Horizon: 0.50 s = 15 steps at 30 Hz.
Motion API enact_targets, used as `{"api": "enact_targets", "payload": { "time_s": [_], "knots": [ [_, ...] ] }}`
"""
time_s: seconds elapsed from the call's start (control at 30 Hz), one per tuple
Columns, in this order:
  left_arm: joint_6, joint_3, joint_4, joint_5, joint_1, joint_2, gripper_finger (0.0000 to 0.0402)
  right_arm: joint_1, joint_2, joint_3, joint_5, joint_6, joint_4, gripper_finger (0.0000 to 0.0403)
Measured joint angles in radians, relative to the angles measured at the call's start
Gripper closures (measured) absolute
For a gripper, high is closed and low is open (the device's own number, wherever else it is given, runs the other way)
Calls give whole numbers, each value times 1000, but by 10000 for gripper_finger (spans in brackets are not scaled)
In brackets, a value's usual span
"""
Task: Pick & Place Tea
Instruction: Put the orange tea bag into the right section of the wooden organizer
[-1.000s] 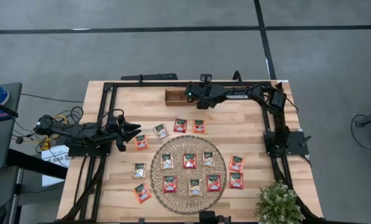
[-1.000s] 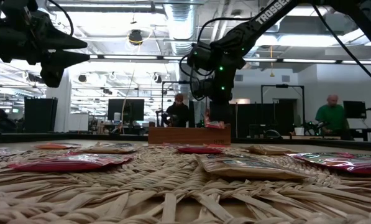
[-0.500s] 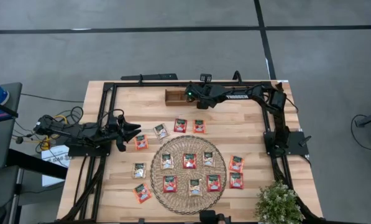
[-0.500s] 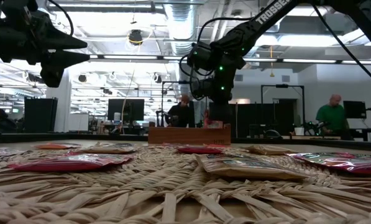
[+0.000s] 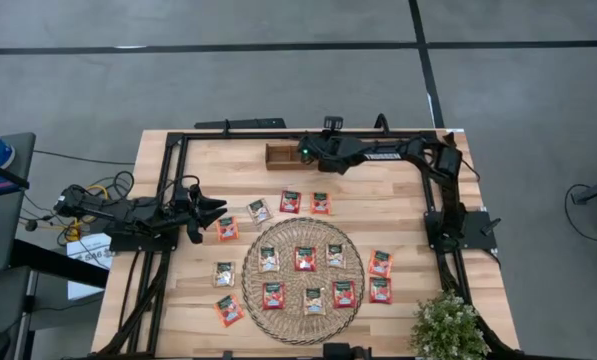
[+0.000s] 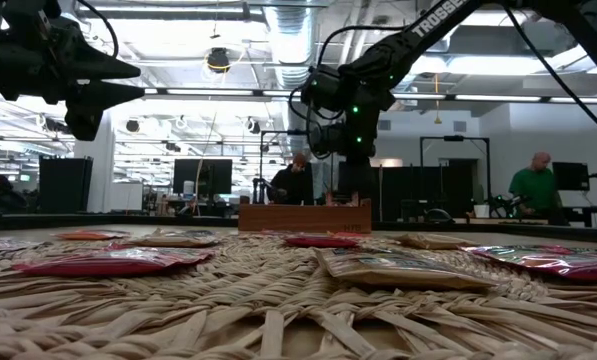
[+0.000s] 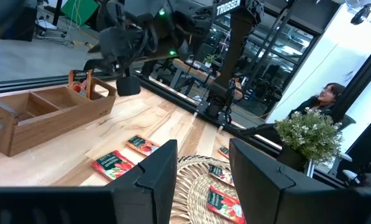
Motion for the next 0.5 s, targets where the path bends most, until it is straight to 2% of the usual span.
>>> {"api": "enact_targets", "payload": {
  "time_s": [0.1,0.33,0.4,0.5],
  "knots": [
    [0,0,0,0,0,0,263,21,-35,0,33,-1,-16,331],
    [-1,0,0,0,0,0,263,87,-196,0,3,9,-135,331],
    [-1,0,0,0,0,0,263,99,-251,0,-85,62,-199,331],
    [-1,0,0,0,0,0,263,97,-326,0,-349,189,-315,331]
  ]
}}
